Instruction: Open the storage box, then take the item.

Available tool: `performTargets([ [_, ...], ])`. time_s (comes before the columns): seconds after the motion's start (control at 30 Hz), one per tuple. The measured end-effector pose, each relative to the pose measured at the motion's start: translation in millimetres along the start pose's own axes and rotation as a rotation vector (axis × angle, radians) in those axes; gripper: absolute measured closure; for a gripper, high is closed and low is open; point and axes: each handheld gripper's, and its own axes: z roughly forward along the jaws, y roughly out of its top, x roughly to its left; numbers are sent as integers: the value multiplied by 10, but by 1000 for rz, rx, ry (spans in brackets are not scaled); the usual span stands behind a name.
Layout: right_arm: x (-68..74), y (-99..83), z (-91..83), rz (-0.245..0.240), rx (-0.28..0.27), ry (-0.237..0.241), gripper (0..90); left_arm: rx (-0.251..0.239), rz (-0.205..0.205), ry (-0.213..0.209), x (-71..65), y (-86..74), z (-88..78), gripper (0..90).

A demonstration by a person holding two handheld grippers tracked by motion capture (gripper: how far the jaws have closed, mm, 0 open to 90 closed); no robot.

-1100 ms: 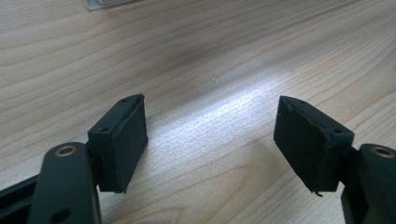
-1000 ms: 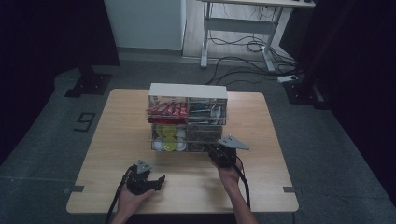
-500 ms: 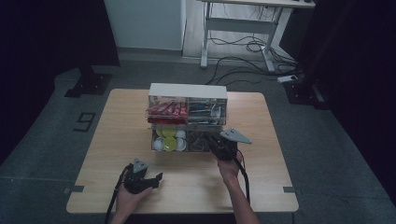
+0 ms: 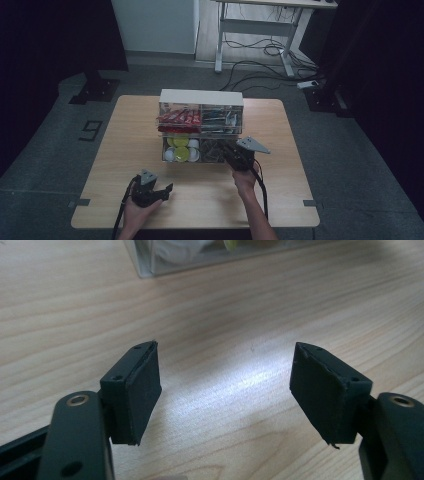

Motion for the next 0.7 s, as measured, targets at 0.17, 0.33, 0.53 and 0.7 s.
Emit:
performTargets([
  [0.17, -16, -1, -9, 3, -1, 3, 871, -28, -10, 26, 14, 41, -52, 288],
  [0.33, -36, -2, -8, 10, -2, 10, 871, -46, -10, 34, -3, 83, -85, 288],
  [0.53, -61, 3, -3, 17, 1, 26, 867, -72, -13, 48, -21, 206, -130, 289],
  [0.7, -106, -5, 12, 23, 12, 29, 868, -104, -35, 52, -16, 348, -163, 289],
])
